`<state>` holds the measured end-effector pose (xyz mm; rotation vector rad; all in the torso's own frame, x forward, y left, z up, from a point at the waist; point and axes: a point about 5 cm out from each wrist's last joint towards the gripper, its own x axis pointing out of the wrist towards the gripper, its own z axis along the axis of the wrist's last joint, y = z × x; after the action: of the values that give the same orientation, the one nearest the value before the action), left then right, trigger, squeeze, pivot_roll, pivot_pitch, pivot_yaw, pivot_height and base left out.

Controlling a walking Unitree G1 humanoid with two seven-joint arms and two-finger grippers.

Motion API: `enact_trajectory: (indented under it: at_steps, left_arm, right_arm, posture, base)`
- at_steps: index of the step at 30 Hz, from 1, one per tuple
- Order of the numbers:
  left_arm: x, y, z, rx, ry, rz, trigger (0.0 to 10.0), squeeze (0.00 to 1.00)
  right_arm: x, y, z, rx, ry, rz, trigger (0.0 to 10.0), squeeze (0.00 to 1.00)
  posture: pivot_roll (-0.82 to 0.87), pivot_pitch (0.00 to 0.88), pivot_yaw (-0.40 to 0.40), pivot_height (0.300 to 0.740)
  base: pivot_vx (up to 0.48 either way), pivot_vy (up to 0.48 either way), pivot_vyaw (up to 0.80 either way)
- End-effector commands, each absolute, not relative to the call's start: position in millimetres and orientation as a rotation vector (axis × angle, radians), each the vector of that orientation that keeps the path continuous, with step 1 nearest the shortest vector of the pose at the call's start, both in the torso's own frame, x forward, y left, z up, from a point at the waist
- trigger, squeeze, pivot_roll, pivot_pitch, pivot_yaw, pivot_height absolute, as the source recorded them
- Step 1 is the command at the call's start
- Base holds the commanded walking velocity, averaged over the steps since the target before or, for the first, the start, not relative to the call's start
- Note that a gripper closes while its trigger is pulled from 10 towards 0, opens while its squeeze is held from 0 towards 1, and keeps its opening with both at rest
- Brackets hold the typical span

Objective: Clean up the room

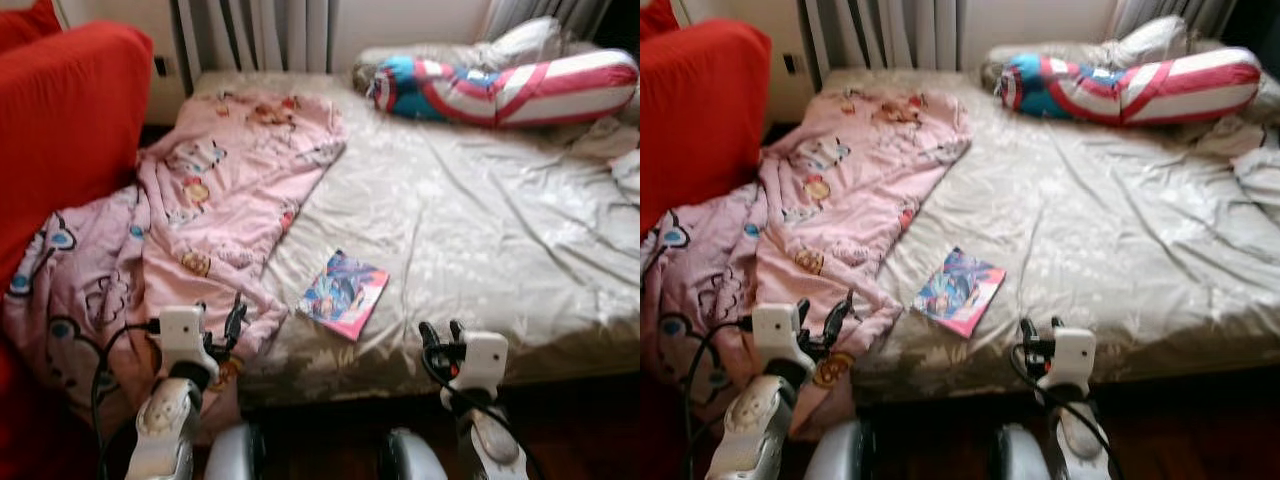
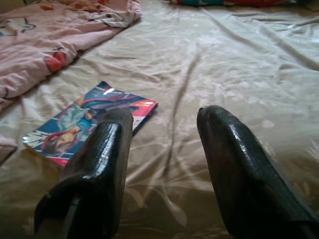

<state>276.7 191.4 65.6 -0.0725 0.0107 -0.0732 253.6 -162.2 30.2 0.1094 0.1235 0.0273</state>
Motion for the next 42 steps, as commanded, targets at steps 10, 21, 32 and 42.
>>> enact_trajectory:
  at_steps: [10, 21, 32, 42]
  left_arm:
    - [278, 190, 68, -0.076, 0.013, -0.084, 10.0, 0.0]
    - [278, 190, 68, -0.074, 0.015, -0.087, 10.0, 0.0]
    - [279, 189, 68, -0.079, 0.012, -0.095, 10.0, 0.0]
    - [280, 188, 69, -0.078, 0.009, -0.099, 10.0, 0.0]
  right_arm:
    - [254, -157, 33, 0.091, 0.101, 0.083, 10.0, 0.0]
    - [253, -155, 29, 0.108, 0.123, 0.095, 10.0, 0.0]
    - [252, -149, 30, 0.087, 0.112, 0.156, 10.0, 0.0]
    - [252, -152, 24, 0.151, 0.145, 0.129, 10.0, 0.0]
  posture:
    - [-0.04, 0.071, -0.046, 0.616]
    - [-0.04, 0.069, -0.045, 0.616]
    - [-0.04, 0.069, -0.045, 0.616]
    - [-0.05, 0.074, -0.045, 0.616]
  base:
    - [0.025, 0.0, 0.08]
    - [0.312, 0.0, 0.22]
    - [0.349, 0.0, 0.5]
    - [0.173, 0.0, 0.05]
